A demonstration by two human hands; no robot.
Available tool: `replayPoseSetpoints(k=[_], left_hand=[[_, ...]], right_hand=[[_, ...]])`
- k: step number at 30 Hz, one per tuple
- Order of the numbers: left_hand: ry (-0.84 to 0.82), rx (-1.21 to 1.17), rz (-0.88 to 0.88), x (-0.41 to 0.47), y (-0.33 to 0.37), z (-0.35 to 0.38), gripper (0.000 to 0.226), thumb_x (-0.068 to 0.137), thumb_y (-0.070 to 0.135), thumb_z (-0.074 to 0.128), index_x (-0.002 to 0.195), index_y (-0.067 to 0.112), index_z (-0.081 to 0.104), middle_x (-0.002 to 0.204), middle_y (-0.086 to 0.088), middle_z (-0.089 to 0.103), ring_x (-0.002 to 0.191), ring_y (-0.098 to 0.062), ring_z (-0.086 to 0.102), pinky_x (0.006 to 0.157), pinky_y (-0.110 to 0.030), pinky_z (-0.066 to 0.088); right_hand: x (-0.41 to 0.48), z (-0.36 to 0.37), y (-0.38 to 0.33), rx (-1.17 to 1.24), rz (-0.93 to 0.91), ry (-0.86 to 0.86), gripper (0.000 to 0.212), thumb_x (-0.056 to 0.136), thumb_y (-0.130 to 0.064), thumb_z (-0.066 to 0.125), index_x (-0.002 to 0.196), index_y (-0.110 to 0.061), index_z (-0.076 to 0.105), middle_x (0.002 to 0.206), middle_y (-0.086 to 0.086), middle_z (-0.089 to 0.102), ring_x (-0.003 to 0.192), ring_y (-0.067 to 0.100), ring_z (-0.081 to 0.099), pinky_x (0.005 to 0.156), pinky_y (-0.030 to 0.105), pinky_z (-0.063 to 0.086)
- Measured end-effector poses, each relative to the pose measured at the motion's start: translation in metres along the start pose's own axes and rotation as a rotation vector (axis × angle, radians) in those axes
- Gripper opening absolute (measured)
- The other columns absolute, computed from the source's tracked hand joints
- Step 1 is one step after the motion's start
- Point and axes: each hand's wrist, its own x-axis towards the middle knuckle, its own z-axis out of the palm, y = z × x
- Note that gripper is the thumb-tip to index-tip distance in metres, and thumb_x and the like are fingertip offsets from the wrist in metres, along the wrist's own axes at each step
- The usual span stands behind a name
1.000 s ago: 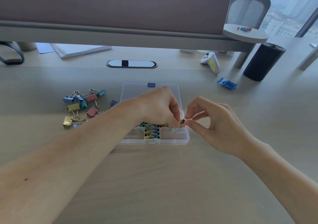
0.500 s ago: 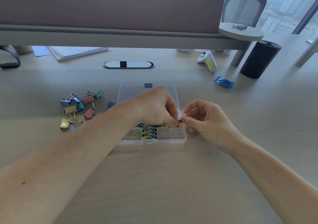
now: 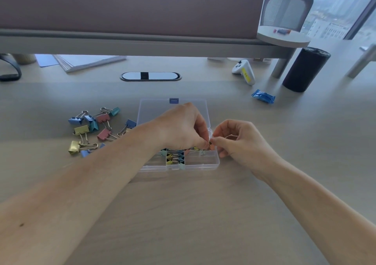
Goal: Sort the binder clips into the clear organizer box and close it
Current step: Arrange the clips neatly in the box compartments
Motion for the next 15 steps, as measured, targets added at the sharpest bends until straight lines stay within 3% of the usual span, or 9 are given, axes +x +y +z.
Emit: replayPoseSetpoints(k=[3, 8, 15], left_hand=[[0.017, 0.014, 0.001, 0.0, 0.0, 0.0, 0.009, 0.079, 0.033, 0.087, 0.08, 0.026, 0.081, 0.061, 0.019, 0.069, 0.058, 0.008, 0.062, 0.058, -0.015, 0.045], [0.018, 0.006, -0.004, -0.001, -0.001, 0.0, 0.011, 0.078, 0.033, 0.088, 0.08, 0.026, 0.081, 0.06, 0.02, 0.069, 0.059, 0.007, 0.062, 0.06, -0.017, 0.046], [0.024, -0.002, -0.021, -0.002, 0.0, 0.001, 0.009, 0.079, 0.032, 0.087, 0.079, 0.026, 0.08, 0.06, 0.017, 0.069, 0.057, 0.006, 0.061, 0.061, -0.02, 0.047]], right_hand=[[0.001, 0.0, -0.002, 0.007, 0.027, -0.007, 0.009, 0.087, -0.004, 0.074, 0.084, -0.012, 0.071, 0.065, -0.003, 0.068, 0.061, 0.014, 0.067, 0.078, 0.045, 0.062], [0.001, 0.0, -0.005, 0.067, 0.083, -0.042, 0.015, 0.089, 0.003, 0.068, 0.083, -0.01, 0.07, 0.07, 0.002, 0.065, 0.057, 0.008, 0.062, 0.062, 0.023, 0.057], [-0.009, -0.015, 0.002, -0.139, -0.169, -0.129, 0.011, 0.092, -0.012, 0.074, 0.088, -0.022, 0.074, 0.082, -0.002, 0.075, 0.071, 0.018, 0.072, 0.078, 0.046, 0.059]])
